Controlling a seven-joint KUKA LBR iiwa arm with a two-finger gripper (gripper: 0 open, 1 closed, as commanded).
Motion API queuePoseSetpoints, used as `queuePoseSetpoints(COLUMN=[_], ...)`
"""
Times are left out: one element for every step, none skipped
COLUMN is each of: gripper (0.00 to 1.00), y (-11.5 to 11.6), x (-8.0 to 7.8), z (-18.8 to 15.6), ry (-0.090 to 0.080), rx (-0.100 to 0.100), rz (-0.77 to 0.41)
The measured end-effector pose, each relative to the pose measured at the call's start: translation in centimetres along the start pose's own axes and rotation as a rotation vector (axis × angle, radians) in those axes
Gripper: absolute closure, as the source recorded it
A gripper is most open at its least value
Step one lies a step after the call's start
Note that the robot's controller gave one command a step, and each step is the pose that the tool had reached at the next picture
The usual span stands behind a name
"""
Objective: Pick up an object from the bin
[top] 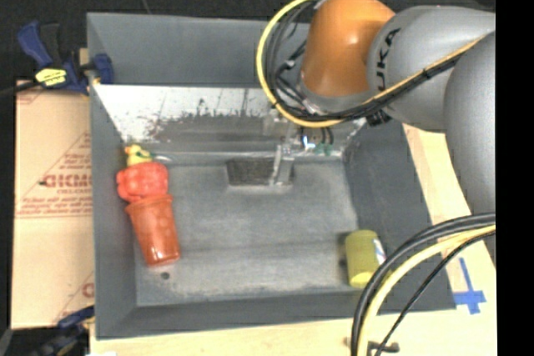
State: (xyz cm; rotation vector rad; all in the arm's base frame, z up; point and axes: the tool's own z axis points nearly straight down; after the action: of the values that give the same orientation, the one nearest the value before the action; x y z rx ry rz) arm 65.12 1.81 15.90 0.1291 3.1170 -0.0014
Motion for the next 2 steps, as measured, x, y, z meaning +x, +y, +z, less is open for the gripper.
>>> queuePoseSetpoints(gripper=[0.00, 0.00], y=[0.5, -1.2], x=[1.5, 1.4], z=[5.8, 8.8], ry=[0.017, -0.005], rx=[-0.001, -0.001], rz=[0.096, 0.132])
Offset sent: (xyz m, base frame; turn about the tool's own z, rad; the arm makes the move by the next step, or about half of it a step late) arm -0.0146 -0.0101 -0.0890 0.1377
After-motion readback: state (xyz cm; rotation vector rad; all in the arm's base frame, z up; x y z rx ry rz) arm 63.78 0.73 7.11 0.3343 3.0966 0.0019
